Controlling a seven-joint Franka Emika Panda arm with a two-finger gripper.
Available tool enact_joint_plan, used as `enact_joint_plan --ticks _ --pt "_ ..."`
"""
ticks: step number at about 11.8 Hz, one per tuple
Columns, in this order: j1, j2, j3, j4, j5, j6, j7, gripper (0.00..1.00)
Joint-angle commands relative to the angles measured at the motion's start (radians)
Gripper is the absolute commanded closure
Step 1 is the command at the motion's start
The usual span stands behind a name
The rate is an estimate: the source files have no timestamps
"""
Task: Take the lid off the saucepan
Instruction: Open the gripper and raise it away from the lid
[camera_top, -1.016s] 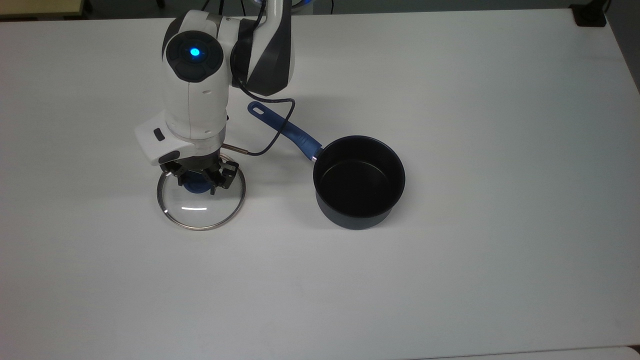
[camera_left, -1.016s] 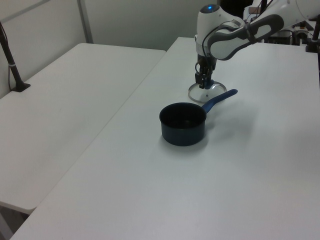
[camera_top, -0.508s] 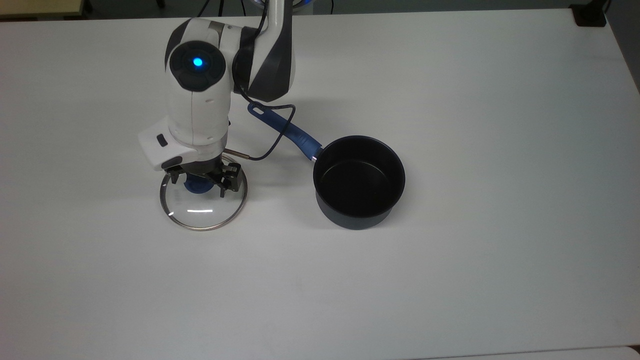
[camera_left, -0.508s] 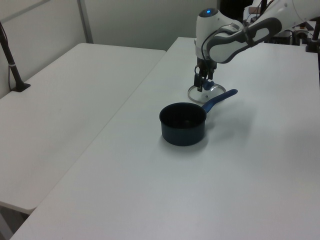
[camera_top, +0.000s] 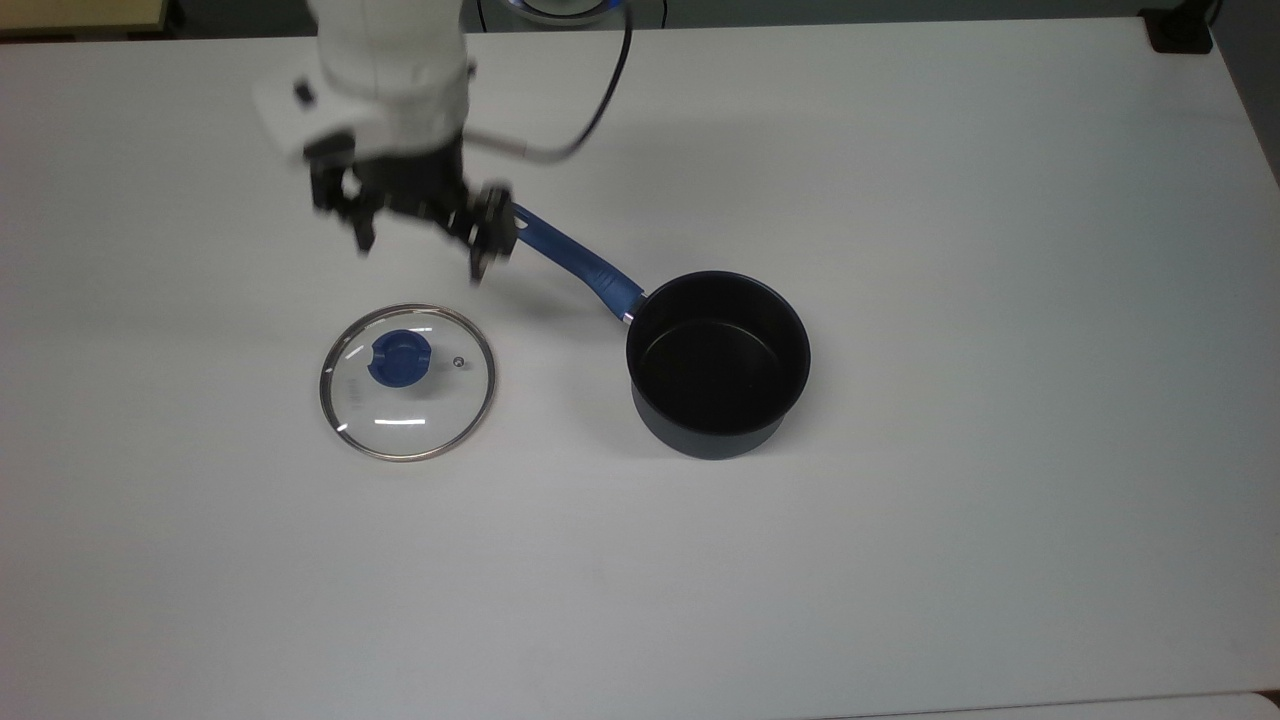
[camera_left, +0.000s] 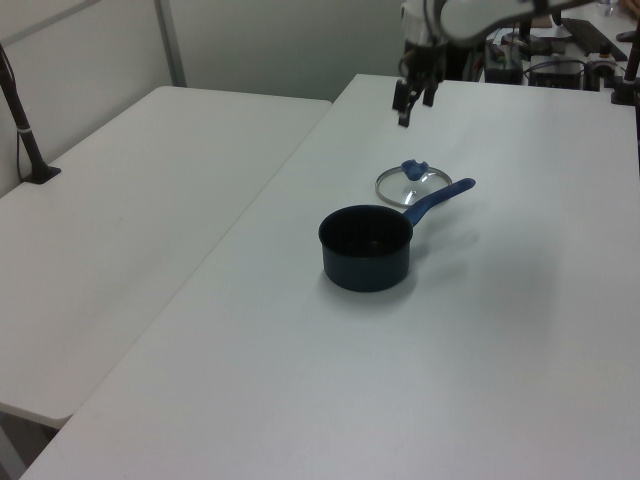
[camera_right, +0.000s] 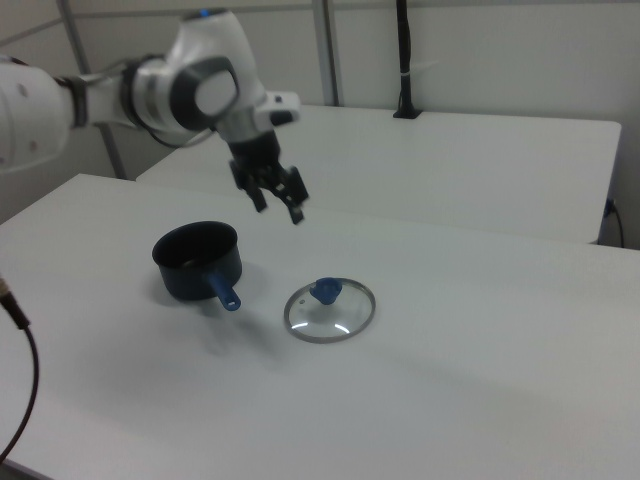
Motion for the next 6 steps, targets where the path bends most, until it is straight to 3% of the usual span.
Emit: enact_joint_plan --ticks 1,3,6 --pt "0.011 -0.203 0.023 -0.095 0.011 -0.196 -0.063 0.0" --pt "-0.004 -0.257 0.027 -0.092 0.011 -0.285 -0.214 0.0" --pt "-0.021 -0.263 0.026 -0.086 0.011 -0.324 -0.233 0.0"
